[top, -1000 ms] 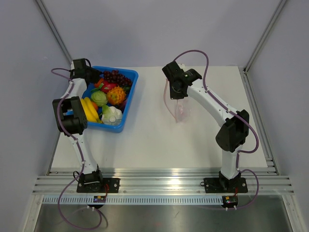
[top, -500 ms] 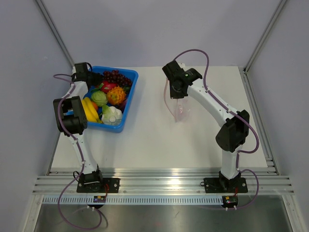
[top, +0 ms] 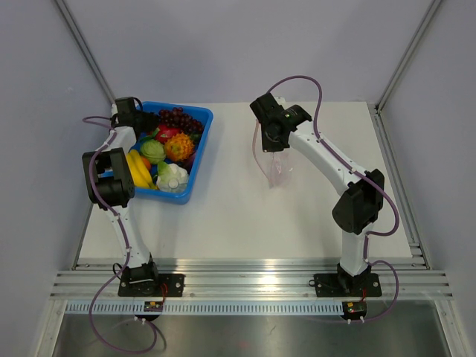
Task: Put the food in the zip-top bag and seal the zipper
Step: Pick up the fake fruit from the bin, then place the fake fruit in the zipper food storage bag.
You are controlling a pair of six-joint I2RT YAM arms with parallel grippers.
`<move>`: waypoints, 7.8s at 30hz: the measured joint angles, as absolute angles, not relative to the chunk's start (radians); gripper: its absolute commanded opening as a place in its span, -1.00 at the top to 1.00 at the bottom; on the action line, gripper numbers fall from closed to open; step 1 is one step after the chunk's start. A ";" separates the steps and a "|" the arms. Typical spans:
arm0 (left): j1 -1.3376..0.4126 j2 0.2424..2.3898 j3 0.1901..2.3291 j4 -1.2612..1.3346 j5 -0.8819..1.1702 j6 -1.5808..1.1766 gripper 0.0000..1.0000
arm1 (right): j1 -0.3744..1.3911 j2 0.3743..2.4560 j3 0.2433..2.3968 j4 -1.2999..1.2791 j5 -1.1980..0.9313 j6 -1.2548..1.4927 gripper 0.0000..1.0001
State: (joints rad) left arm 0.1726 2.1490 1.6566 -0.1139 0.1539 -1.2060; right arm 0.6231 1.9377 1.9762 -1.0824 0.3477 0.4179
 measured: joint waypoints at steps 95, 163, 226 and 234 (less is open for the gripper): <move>0.137 1.551 1.658 -0.545 0.587 -0.627 1.00 | 0.764 2.192 2.257 -1.085 0.201 0.437 0.18; -0.047 1.487 1.401 0.094 0.876 -1.126 1.00 | 0.760 2.177 2.127 -0.816 -0.093 0.625 1.00; -0.125 1.608 1.481 -0.348 0.831 -0.712 -0.04 | 0.664 2.027 2.008 -0.572 -0.342 0.780 1.00; -0.123 1.608 1.485 -0.382 0.830 -0.670 -0.02 | 0.664 2.027 1.991 -0.542 -0.362 0.798 1.00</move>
State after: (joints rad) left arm -0.1226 1.6077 1.4853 -0.3824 0.8299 -0.6697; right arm 0.6643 2.0270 1.9911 -0.5419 -0.3622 0.7979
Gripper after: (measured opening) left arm 0.514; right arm 0.012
